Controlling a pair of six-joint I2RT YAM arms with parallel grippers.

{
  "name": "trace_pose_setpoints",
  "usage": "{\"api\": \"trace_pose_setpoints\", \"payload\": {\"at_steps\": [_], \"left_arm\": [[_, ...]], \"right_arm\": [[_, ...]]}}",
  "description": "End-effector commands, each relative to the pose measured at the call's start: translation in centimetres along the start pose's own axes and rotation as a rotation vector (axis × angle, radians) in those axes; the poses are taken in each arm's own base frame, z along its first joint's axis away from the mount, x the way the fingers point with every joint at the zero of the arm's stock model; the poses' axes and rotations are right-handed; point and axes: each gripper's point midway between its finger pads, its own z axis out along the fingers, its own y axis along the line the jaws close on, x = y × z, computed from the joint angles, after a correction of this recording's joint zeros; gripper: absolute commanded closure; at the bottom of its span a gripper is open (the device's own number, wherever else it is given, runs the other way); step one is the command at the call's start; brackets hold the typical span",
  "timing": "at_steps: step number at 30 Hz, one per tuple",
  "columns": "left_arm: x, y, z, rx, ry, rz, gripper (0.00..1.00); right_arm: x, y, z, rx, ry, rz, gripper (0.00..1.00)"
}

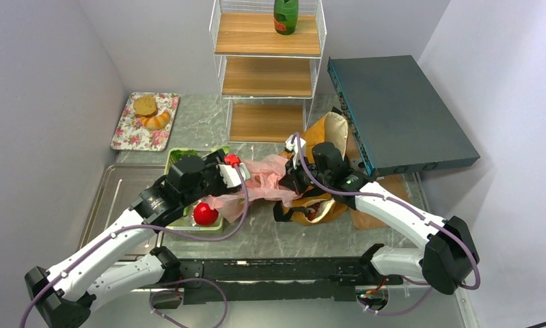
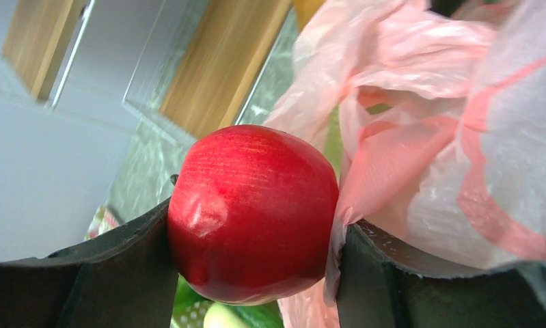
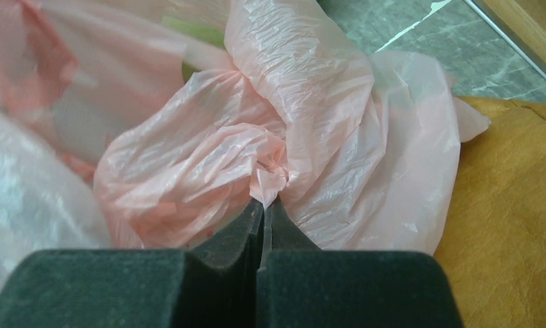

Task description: Untie the knot of the grocery bags and take out the mixed food

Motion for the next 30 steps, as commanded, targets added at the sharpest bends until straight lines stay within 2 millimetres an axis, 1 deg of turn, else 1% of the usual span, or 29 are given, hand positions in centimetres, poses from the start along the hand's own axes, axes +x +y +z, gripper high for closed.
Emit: {"api": "trace_pose_setpoints", "payload": {"at_steps": [1,4,5,7,9,10,12,13,14,15,17,18,19,21,24,26,28,30], "left_arm": [[1.8,4.5,-1.4,-0.269,0.108,-0.134,0.87],[4.0,5.0,-2.3,-0.307,0.185,-0.218,0.85],[5.1,5.5,-2.8,-0.343,0.23,-0.256,0.84],[7.5,5.8,-3.6,-0.38,0.317,-0.35,0.84],[9.6,4.8,-3.9,-0.359,0.394,-0.404,0.85],[10.4,4.1,-3.7,-0.331,0.42,-0.417,0.85],[11.1,1.9,-2.7,-0.206,0.449,-0.423,0.83],[11.3,0.9,-2.3,-0.145,0.458,-0.426,0.78],[11.5,0.4,-2.1,-0.108,0.464,-0.422,0.72],[11.9,0.2,-2.0,-0.105,0.47,-0.423,0.63],[12.6,0.3,-2.1,-0.107,0.484,-0.425,0.35],[12.5,0.4,-2.3,-0.099,0.485,-0.433,0.15],[12.3,0.6,-2.7,-0.091,0.477,-0.452,0.03],[10.5,1.1,-3.5,-0.053,0.393,-0.5,0.01],[6.6,2.4,-6.0,-0.04,0.202,-0.524,0.01],[4.5,2.7,-7.6,-0.03,0.102,-0.506,0.01],[3.5,2.8,-8.8,-0.04,0.067,-0.505,0.01],[3.4,3.2,-9.5,-0.067,0.073,-0.527,0.01]], "right_arm": [[-0.8,-0.7,0.2,0.02,-0.029,-0.049,1.0],[-1.5,-0.5,0.2,0.01,-0.041,-0.065,1.0],[-2.2,-0.4,0.2,0.002,-0.054,-0.075,1.0],[-3.8,-0.2,0.3,-0.011,-0.079,-0.094,1.0],[-5.3,0.0,0.6,-0.024,-0.102,-0.105,1.0],[-6.0,0.0,0.8,-0.029,-0.111,-0.109,1.0],[-7.0,0.1,1.1,-0.043,-0.122,-0.117,1.0],[-7.4,0.1,1.3,-0.049,-0.127,-0.121,1.0],[-7.7,0.2,1.4,-0.055,-0.129,-0.125,1.0],[-8.1,0.2,1.5,-0.058,-0.132,-0.127,1.0],[-8.7,0.0,1.5,-0.048,-0.138,-0.138,1.0],[-9.0,-0.2,1.4,-0.044,-0.142,-0.147,1.0],[-9.2,-0.4,1.2,-0.038,-0.145,-0.159,1.0],[-9.8,-1.0,0.7,-0.022,-0.155,-0.176,1.0],[-10.9,-2.7,-1.0,0.003,-0.172,-0.178,1.0],[-11.3,-3.8,-2.2,0.01,-0.176,-0.186,1.0],[-11.1,-4.6,-3.0,0.023,-0.168,-0.223,1.0],[-10.7,-4.9,-3.4,0.02,-0.16,-0.258,1.0]]}}
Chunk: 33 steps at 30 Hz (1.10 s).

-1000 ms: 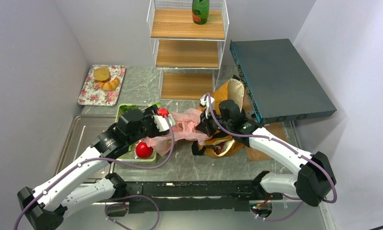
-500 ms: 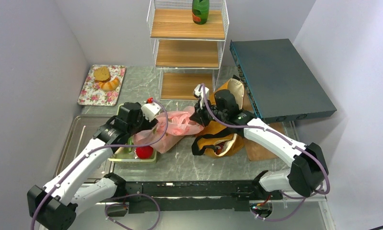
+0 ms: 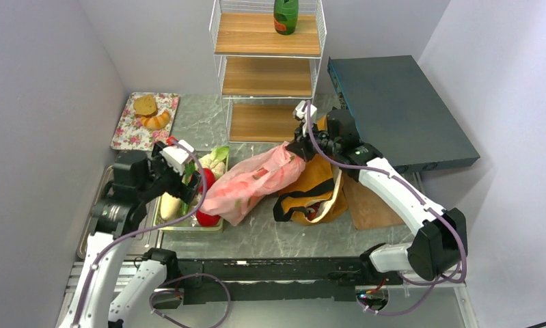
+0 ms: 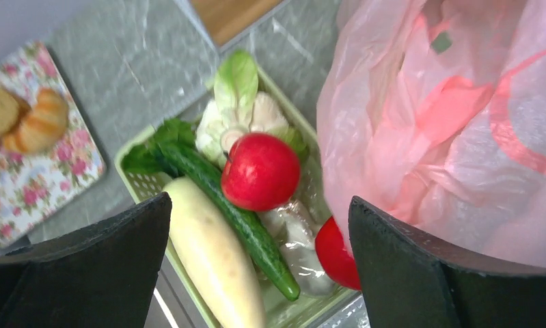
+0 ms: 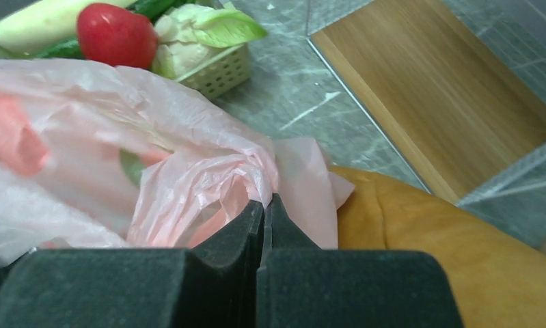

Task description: Untie the knot of the grocery bags and take out the mixed food

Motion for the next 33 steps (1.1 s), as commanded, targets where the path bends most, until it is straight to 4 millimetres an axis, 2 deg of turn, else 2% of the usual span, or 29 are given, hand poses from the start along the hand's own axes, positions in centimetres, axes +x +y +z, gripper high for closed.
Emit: {"api": "trace_pose_setpoints", "payload": {"at_steps": [1,4,5,6,9,13,19,24,29,31,33], "left_arm": [[-2.7,-1.6,-2.5,0.091,-0.095,-0.005,0.01],[-4.9,-1.9,-3.6,0.139,-0.123,0.013,0.01],[-5.5,-1.2,-3.7,0.117,-0.114,0.007,0.01],[-5.1,-0.3,-3.4,0.08,-0.075,-0.004,0.01],[-2.1,1.4,-1.2,0.048,0.097,-0.03,0.01],[1.2,0.9,1.8,0.158,0.24,-0.018,0.01],[3.2,2.6,6.2,0.132,0.279,-0.039,0.01],[6.7,0.4,8.5,0.271,0.408,-0.166,0.01],[8.8,-1.9,9.6,0.336,0.461,-0.191,0.01],[9.7,-2.3,10.1,0.325,0.49,-0.175,0.01],[10.4,-1.9,10.5,0.288,0.52,-0.173,0.01]], "right_arm": [[-2.1,0.0,-2.1,-0.033,-0.045,-0.141,1.0],[-1.5,0.0,-1.8,-0.04,-0.031,-0.152,1.0],[-1.5,0.0,-1.9,-0.04,-0.029,-0.154,1.0],[-1.6,0.1,-2.1,-0.043,-0.03,-0.16,1.0],[-1.7,0.3,-3.2,-0.047,-0.041,-0.191,1.0],[-1.5,0.5,-4.2,-0.047,-0.029,-0.22,1.0],[-1.4,0.4,-4.1,-0.03,-0.033,-0.174,1.0],[-1.5,0.1,-4.1,-0.012,-0.033,-0.164,1.0],[-0.9,0.1,-4.0,-0.007,-0.022,-0.155,1.0],[-0.9,0.1,-4.0,-0.006,-0.024,-0.151,1.0],[-0.8,0.0,-3.9,-0.007,-0.022,-0.148,1.0]]}}
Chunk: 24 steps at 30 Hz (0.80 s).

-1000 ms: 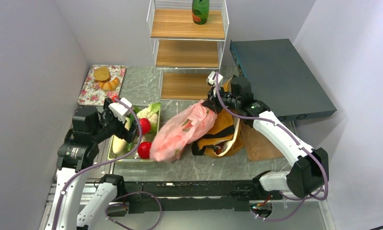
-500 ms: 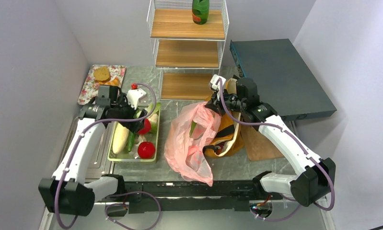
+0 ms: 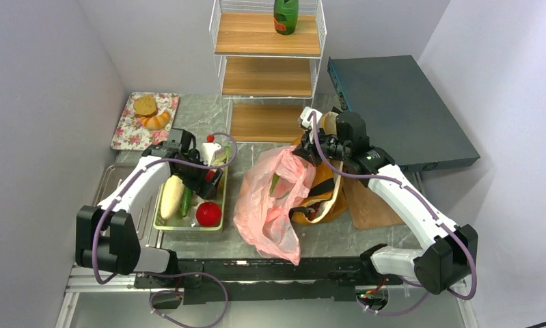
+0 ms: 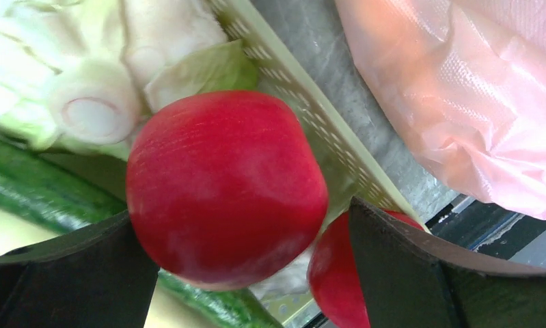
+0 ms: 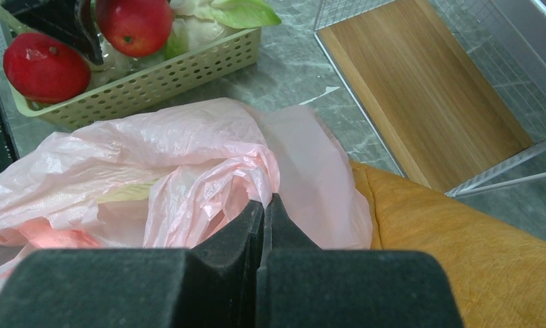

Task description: Untie the knot of the grocery bags and take out the mixed food

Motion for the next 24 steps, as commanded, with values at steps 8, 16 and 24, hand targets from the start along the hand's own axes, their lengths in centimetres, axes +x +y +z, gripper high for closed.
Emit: {"api": "trace_pose_setpoints", "payload": {"at_steps": [8,16,24], "left_arm": [[-3.5,2.6,-6.4,-0.156,-0.139,-0.045,0.44],[-0.7,6.1,-12.7,-0.294,-0.21,-0.092,0.62],[7.8,17.8,-14.2,-0.463,-0.044,-0.354,0.6]], "right_arm": [[-0.7,-0.3,0.2,0.007,-0.026,-0.007,1.0],[-0.6,-0.2,0.8,-0.016,-0.027,-0.004,1.0],[-0.5,-0.3,1.2,-0.026,-0.019,0.002,1.0]]}}
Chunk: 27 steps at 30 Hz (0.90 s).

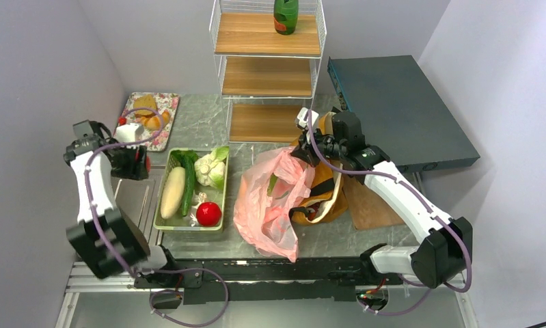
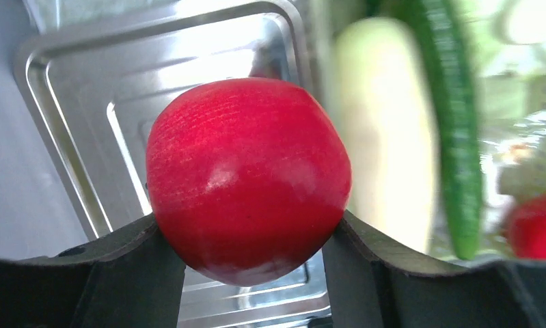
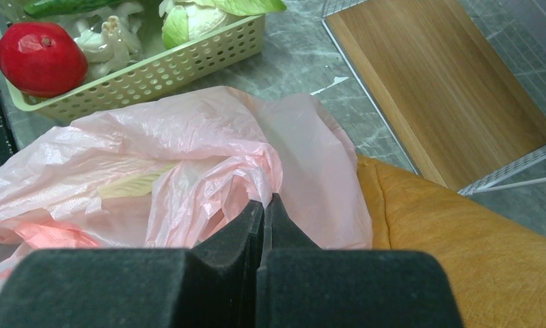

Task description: Untie the knot of the grocery bags and take out the mixed food

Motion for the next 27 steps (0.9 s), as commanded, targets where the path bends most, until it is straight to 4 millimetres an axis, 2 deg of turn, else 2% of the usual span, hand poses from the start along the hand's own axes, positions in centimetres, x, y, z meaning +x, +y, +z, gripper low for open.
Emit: {"api": "trace_pose_setpoints", "payload": {"at_steps": [1,5,8,9,10,11,12,13,16,18,19,20,22,24,27], "left_arm": [[2.3,6.2,2.1,-0.066,0.109,-0.055,0.6],[4.7,9.3,5.9,-0.071,0.211,-0.123,0.58],[5.4,10.4,7.4,-0.074,0.248,-0.168,0.57],[5.7,10.7,7.6,-0.08,0.262,-0.172,0.53],[6.1,10.9,7.7,-0.086,0.278,-0.172,0.44],[6.5,11.0,7.8,-0.091,0.292,-0.171,0.31],[6.7,11.1,7.6,-0.101,0.303,-0.166,0.15],[6.7,11.1,7.3,-0.104,0.305,-0.161,0.02],[4.8,10.1,4.9,-0.075,0.249,-0.129,0.01],[1.6,9.0,2.2,-0.044,0.143,-0.087,0.01],[0.3,7.6,1.1,0.0,0.095,-0.062,0.01],[-1.9,6.4,-0.7,0.037,0.019,-0.007,0.0],[-4.6,1.8,-3.4,0.166,-0.113,0.166,0.01],[-4.9,-4.7,-5.0,0.345,-0.175,0.344,0.01],[-2.5,-13.7,-5.8,0.611,-0.188,0.572,0.01]], "right_arm": [[-1.7,-0.2,0.1,-0.005,-0.049,-0.031,1.0],[-1.5,-0.1,-0.1,-0.008,-0.038,-0.031,1.0],[-1.4,-0.2,-0.2,-0.004,-0.029,-0.031,1.0],[-1.5,-0.2,-0.2,-0.001,-0.03,-0.034,1.0],[-1.5,-0.2,-0.3,-0.001,-0.031,-0.035,1.0],[-1.4,-0.2,-0.3,0.0,-0.03,-0.034,1.0],[-1.3,-0.2,-0.3,0.0,-0.029,-0.034,1.0],[-1.3,-0.1,-0.3,-0.002,-0.029,-0.033,1.0],[-1.2,0.0,-0.4,-0.002,-0.03,-0.028,1.0],[-1.1,0.1,-0.4,-0.003,-0.029,-0.025,1.0],[-1.1,0.1,-0.4,0.0,-0.027,-0.024,1.0],[-1.0,0.0,-0.4,0.003,-0.024,-0.022,1.0],[-1.0,0.0,-0.4,0.004,-0.021,-0.013,1.0],[-0.8,0.0,-0.4,0.007,-0.019,-0.004,1.0],[-0.4,0.2,-0.4,0.004,-0.013,0.006,1.0]]}}
